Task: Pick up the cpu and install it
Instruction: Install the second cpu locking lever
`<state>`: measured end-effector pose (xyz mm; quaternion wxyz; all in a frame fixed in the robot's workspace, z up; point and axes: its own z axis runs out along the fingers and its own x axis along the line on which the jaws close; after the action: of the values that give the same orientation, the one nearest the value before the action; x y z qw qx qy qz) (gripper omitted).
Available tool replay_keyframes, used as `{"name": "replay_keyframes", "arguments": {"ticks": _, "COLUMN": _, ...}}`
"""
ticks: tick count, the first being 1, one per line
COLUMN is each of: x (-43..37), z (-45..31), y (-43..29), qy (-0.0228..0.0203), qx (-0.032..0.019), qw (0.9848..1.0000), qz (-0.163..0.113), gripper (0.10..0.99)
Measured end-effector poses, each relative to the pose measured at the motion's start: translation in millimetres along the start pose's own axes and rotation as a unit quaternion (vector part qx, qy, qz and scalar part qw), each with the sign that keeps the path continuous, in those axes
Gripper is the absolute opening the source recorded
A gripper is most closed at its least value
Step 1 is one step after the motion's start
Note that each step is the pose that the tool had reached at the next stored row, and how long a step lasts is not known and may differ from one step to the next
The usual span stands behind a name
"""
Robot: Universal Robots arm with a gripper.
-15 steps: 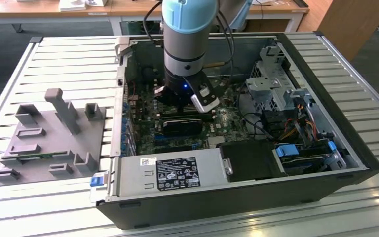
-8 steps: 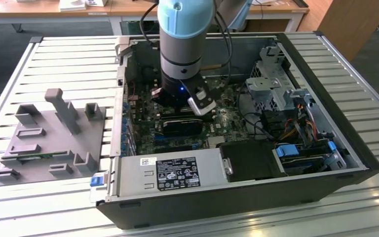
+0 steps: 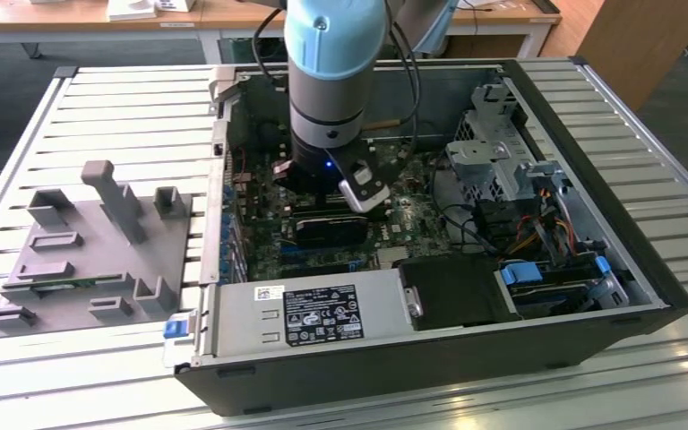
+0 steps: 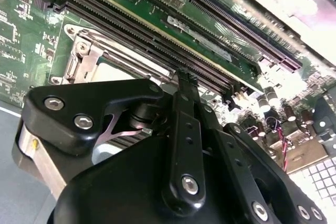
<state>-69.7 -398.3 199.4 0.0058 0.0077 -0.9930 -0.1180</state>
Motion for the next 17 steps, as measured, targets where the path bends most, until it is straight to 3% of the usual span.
{"name": "replay_keyframes", "arguments": {"ticks": 5, "x": 0.0, "z": 2.8, "y": -0.8, "qy": -0.0001, "qx": -0.0096, "qw": 1.0, "qz": 0.0, "gripper": 0.106}}
{"name": "replay_keyframes", "arguments": {"ticks": 11, "x": 1.2, "z": 5.2, "y": -1.9, "qy": -0.0004, "qx": -0.0279, "qw": 0.9996, "qz": 0.0, "gripper": 0.106}}
{"name": "replay_keyframes", "arguments": {"ticks": 17, "x": 5.5, "z": 7.4, "y": -2.3, "qy": -0.0005, "qx": -0.0337, "qw": 0.9994, "qz": 0.0, "gripper": 0.106}}
